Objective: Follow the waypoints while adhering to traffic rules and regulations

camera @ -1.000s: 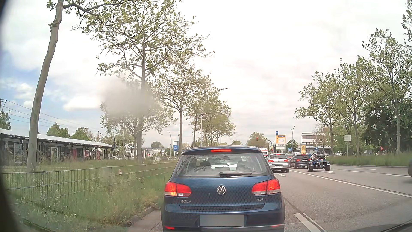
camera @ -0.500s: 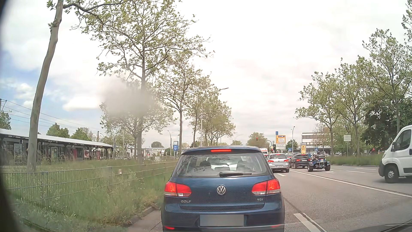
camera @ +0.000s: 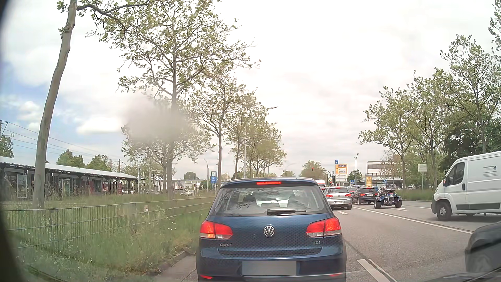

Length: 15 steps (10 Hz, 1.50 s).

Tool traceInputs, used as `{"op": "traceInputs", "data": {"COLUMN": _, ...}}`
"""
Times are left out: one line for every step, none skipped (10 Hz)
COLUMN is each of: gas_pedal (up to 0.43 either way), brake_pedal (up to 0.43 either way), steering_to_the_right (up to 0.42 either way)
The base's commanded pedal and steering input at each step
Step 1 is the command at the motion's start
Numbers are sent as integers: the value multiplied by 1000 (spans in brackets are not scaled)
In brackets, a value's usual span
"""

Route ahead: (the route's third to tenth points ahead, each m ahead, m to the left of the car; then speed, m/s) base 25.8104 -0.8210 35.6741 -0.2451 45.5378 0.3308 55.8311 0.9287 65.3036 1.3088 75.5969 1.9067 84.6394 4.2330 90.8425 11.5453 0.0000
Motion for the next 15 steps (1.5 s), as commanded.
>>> {"op": "traceInputs", "data": {"gas_pedal": 0, "brake_pedal": 250, "steering_to_the_right": -4}}
{"op": "traceInputs", "data": {"gas_pedal": 0, "brake_pedal": 250, "steering_to_the_right": -3}}
{"op": "traceInputs", "data": {"gas_pedal": 0, "brake_pedal": 250, "steering_to_the_right": -4}}
{"op": "traceInputs", "data": {"gas_pedal": 0, "brake_pedal": 250, "steering_to_the_right": -3}}
{"op": "traceInputs", "data": {"gas_pedal": 0, "brake_pedal": 250, "steering_to_the_right": -3}}
{"op": "traceInputs", "data": {"gas_pedal": 0, "brake_pedal": 250, "steering_to_the_right": -3}}
{"op": "traceInputs", "data": {"gas_pedal": 0, "brake_pedal": 250, "steering_to_the_right": -4}}
{"op": "traceInputs", "data": {"gas_pedal": 0, "brake_pedal": 250, "steering_to_the_right": -3}}
{"op": "traceInputs", "data": {"gas_pedal": 0, "brake_pedal": 250, "steering_to_the_right": -3}}
{"op": "traceInputs", "data": {"gas_pedal": 0, "brake_pedal": 250, "steering_to_the_right": -3}}
{"op": "traceInputs", "data": {"gas_pedal": 0, "brake_pedal": 250, "steering_to_the_right": -4}}
{"op": "traceInputs", "data": {"gas_pedal": 0, "brake_pedal": 250, "steering_to_the_right": -3}}
{"op": "traceInputs", "data": {"gas_pedal": 0, "brake_pedal": 250, "steering_to_the_right": -3}}
{"op": "traceInputs", "data": {"gas_pedal": 0, "brake_pedal": 250, "steering_to_the_right": -4}}
{"op": "traceInputs", "data": {"gas_pedal": 0, "brake_pedal": 250, "steering_to_the_right": -3}}
